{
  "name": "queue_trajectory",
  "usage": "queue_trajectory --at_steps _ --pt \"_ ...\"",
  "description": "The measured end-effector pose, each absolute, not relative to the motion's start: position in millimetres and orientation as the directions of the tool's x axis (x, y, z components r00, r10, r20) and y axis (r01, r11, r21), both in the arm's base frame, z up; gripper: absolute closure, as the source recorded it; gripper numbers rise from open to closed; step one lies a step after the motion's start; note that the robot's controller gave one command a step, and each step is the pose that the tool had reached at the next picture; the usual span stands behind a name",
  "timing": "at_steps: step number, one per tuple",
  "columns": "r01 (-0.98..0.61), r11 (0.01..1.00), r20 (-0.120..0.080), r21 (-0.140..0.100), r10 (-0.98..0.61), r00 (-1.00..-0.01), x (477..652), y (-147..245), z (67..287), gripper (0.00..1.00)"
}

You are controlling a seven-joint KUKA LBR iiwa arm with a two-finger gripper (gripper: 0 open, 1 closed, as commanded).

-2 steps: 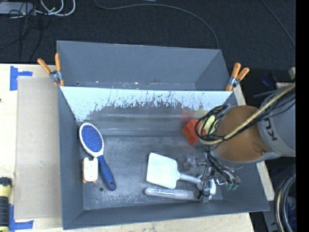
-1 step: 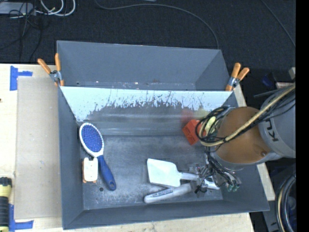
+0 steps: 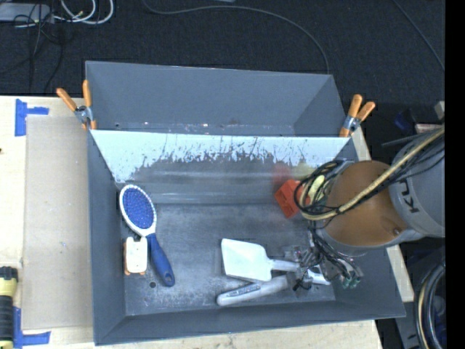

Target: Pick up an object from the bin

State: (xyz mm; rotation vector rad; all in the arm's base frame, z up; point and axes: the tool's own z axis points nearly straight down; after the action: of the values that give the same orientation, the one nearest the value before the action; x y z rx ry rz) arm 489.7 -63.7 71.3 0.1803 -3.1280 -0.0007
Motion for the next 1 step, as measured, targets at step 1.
queue_trajectory --at_steps 1 --pt "-0.115 0.993 0.01 0.001 -0.115 -0.993 489.2 -63.6 73.9 1.0"
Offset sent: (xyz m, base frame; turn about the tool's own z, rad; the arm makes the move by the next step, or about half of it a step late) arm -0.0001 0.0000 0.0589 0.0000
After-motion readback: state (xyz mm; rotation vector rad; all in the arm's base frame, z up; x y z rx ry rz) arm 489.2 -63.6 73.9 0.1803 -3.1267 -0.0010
